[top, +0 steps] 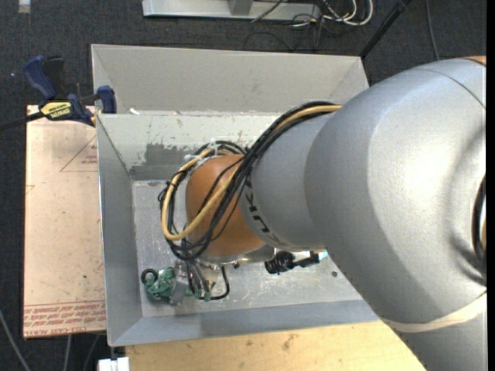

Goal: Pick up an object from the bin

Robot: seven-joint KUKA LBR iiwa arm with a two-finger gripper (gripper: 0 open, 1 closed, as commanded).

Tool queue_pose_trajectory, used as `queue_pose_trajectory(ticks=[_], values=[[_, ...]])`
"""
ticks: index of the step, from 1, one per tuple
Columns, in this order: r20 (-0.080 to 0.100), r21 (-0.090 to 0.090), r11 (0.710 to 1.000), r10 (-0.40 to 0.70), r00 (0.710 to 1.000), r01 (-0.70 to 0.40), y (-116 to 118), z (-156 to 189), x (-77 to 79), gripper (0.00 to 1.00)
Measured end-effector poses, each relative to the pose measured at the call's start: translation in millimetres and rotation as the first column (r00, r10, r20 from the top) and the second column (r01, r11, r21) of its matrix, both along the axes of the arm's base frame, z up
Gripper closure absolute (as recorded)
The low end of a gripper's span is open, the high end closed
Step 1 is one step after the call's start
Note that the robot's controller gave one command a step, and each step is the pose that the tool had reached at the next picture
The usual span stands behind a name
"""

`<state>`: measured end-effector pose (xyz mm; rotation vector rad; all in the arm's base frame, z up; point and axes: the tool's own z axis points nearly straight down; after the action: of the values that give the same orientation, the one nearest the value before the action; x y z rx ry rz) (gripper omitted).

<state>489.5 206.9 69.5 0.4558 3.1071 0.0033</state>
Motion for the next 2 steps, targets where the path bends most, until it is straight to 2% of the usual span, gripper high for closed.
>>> queue_pose_trajectory(ticks=[2], values=[[-0.003,-0.001,1.000,0.000,1.000,0.000,-0.2,3.9,-0.9,1.00]])
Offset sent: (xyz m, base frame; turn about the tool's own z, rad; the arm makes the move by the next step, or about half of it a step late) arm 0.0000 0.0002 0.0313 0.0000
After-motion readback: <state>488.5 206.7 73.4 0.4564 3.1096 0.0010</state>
